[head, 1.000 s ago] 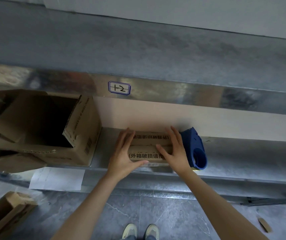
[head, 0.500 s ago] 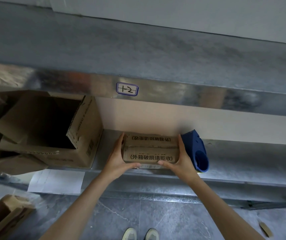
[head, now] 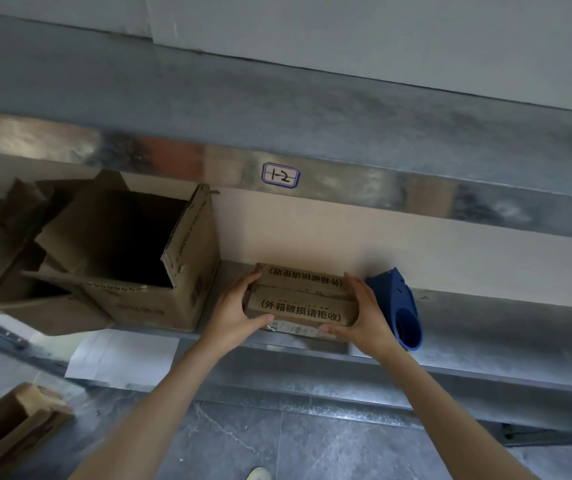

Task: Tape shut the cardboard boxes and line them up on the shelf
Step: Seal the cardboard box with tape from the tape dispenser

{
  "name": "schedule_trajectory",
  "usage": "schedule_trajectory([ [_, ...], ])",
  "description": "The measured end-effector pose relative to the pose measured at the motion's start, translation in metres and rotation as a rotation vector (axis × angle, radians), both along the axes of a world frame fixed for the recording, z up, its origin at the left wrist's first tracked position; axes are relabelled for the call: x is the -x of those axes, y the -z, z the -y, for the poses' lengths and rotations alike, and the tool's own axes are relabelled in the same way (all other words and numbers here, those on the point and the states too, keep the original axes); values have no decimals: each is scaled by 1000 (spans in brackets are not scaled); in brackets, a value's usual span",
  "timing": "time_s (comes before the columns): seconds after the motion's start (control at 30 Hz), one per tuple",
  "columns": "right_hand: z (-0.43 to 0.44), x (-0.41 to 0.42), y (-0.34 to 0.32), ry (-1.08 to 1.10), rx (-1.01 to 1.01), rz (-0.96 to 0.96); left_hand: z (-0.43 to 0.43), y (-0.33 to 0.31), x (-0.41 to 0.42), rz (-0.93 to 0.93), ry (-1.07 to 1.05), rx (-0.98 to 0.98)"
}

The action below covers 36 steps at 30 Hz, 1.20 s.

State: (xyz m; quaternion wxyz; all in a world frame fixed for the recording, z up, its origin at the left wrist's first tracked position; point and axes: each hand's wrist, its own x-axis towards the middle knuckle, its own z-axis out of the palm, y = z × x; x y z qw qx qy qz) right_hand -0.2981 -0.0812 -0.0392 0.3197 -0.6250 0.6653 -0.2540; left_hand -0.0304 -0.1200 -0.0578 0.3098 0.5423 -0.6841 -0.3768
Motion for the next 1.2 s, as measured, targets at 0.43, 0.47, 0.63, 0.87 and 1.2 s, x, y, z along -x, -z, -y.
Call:
schedule_trajectory([
  [0.43,11,7,4,-51,-57,99,-12,-3,20,-34,-130,-14],
  [0.47,12,5,5,-15,-46,120,-12,-3,23,-38,-145,-3],
  [0.63,16,-4,12,22,80,-16,-4,-1,27,181,-53,134],
  [0.87,18,-4,18,-101,165,-361,13,3,25,431,97,270],
  [1.2,24,-11,21,-126,243,-227,19,11,32,276,160,233],
])
